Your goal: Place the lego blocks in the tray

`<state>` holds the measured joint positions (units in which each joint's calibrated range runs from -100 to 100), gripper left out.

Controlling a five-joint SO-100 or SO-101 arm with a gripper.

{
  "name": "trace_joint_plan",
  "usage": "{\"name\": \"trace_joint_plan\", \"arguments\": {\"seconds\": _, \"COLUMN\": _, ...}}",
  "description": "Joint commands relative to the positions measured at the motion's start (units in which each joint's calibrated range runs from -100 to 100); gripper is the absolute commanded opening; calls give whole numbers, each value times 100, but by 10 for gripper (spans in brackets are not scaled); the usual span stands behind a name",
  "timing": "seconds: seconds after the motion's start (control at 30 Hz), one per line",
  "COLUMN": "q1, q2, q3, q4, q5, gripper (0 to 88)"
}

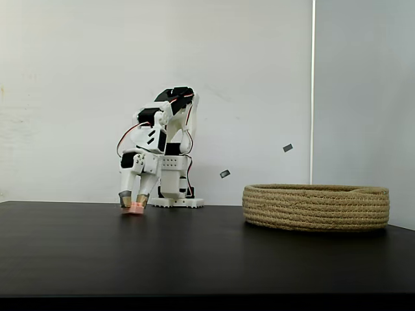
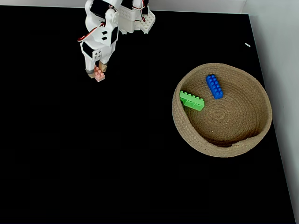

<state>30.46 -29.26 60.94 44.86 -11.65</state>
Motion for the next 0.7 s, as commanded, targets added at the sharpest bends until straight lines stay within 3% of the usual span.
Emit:
{"name": "trace_joint_plan", "arguments": {"seconds": 0.0, "q1": -622, "q2": -1270, "q3": -161, "q4": 466, "q5": -34, "gripper": 0}}
{"name": "trace_joint_plan", "arguments": {"seconds": 0.17, "q1": -2295, "q2": -2508, "q3": -736, "q4": 1382, "q5": -215, "gripper": 1}}
{"name": "trace_joint_plan", "arguments": {"seconds": 0.33, "q1": -3895, "q2": -2955, "q3": -1329, "q4": 1357, "q5": -396, "gripper": 1}}
{"name": "trace_joint_plan", "arguments": {"seconds": 0.53, "q1": -4711, "q2": -2035, "q3": -1529, "q4": -67, "q5": -987, "gripper": 2}}
{"name": "trace_joint_plan", "arguments": {"seconds": 0.67, "q1": -5041, "q2": -1072, "q3": -2250, "q4": -251, "q5": -1182, "gripper": 1}}
